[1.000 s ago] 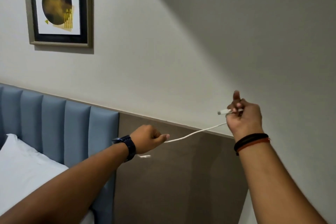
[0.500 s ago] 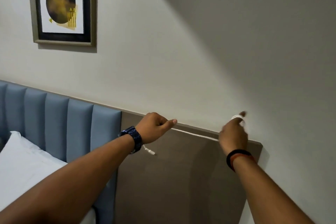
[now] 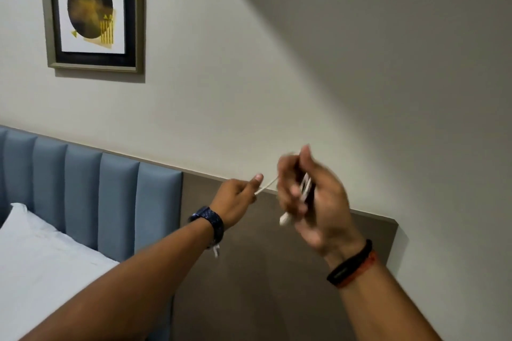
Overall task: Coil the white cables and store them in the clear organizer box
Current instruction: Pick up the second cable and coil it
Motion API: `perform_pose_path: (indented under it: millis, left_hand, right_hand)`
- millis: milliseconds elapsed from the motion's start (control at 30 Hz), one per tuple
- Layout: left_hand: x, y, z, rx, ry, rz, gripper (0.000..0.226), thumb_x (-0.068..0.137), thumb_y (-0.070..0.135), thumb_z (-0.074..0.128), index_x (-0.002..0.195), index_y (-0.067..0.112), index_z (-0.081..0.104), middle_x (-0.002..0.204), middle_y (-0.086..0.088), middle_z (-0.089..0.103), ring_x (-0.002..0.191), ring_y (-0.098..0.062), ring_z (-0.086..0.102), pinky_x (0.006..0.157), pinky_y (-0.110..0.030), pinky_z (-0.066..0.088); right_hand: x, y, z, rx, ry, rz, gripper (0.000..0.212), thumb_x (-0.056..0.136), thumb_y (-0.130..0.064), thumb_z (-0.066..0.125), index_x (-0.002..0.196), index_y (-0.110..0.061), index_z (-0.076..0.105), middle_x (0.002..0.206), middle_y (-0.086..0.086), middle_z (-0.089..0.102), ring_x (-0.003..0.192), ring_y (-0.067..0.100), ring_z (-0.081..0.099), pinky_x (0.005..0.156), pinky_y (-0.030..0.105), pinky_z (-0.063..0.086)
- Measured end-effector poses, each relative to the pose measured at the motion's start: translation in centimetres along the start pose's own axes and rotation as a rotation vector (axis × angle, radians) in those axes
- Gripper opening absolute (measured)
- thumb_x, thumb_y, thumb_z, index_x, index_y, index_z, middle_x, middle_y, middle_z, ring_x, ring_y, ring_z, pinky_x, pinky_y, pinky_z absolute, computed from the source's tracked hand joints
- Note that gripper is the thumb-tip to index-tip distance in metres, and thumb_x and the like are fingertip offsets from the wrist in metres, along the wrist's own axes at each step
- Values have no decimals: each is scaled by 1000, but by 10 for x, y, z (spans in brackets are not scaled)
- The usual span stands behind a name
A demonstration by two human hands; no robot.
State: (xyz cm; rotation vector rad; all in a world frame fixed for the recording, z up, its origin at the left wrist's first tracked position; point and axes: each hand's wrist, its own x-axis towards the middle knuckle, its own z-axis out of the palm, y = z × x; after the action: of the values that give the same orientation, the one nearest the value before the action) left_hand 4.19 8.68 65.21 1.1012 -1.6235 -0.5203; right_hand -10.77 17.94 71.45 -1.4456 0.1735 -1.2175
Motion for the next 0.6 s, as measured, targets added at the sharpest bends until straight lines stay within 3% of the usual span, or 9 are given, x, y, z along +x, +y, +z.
perform_pose_path:
  millis: [100,167,233,300,367,400,467,533,600]
  left_hand:
    - [-18,5,11,-44,-115,53,58,85,63,35,45,22,46,45,12,39,41,-6,29,50,-25,24]
    - [-25,12,11,-24,-167,129,52,83,64,36,53,21,42,52,8,33,45,-9,25,50,-27,23]
    - [-25,22,12,29,-205,215,47,90,53,42,54,22,41,50,11,31,45,-7,25,48,-24,23]
    - [-22,30,9,98,-203,292,45,92,45,46,54,22,44,47,11,35,44,-6,29,46,-21,25]
    - [-14,30,1,197,-163,367,40,91,44,49,61,18,53,53,7,49,47,-7,39,49,-27,32]
    - [-10,28,-6,238,-143,389,36,91,43,51,66,18,59,58,6,56,50,-7,44,52,-28,37]
    - [-4,21,-19,269,-115,402,23,90,35,56,75,21,66,64,13,59,58,-1,51,57,-24,40]
    - [1,12,-29,268,-67,414,14,88,28,61,81,19,68,69,17,57,66,1,53,63,-23,42]
    - [4,5,-34,218,-23,408,7,86,24,65,81,19,67,74,16,59,71,-1,56,67,-22,45]
  right_hand:
    - [24,-19,-2,-254,540,-382,27,97,-34,43,101,-15,61,61,-7,60,38,5,42,35,17,31]
    - [36,-21,-15,-475,900,-487,24,98,-29,40,111,-14,54,75,-4,67,42,6,51,43,19,41]
    - [38,-14,-33,-835,1056,-489,29,98,-22,39,120,-8,49,97,4,69,63,13,65,61,23,52]
    - [31,2,-54,-1353,1003,-341,26,97,-19,38,112,-5,55,109,7,68,91,26,67,77,33,53]
    - [20,17,-65,-1723,777,-69,32,98,-30,34,96,-7,57,99,12,71,92,33,65,73,36,49]
    - [16,21,-69,-1789,650,54,42,97,-40,31,85,-7,56,90,13,71,87,35,65,68,34,47]
    - [9,24,-71,-1633,408,270,66,90,-63,26,66,-11,58,68,6,69,67,26,65,59,30,45]
    - [0,24,-67,-1169,205,476,80,78,-80,22,52,-13,58,41,-5,50,37,13,45,42,20,35]
    - [-8,23,-63,-634,24,615,78,79,-80,24,53,-12,52,37,-6,31,31,8,25,34,16,23]
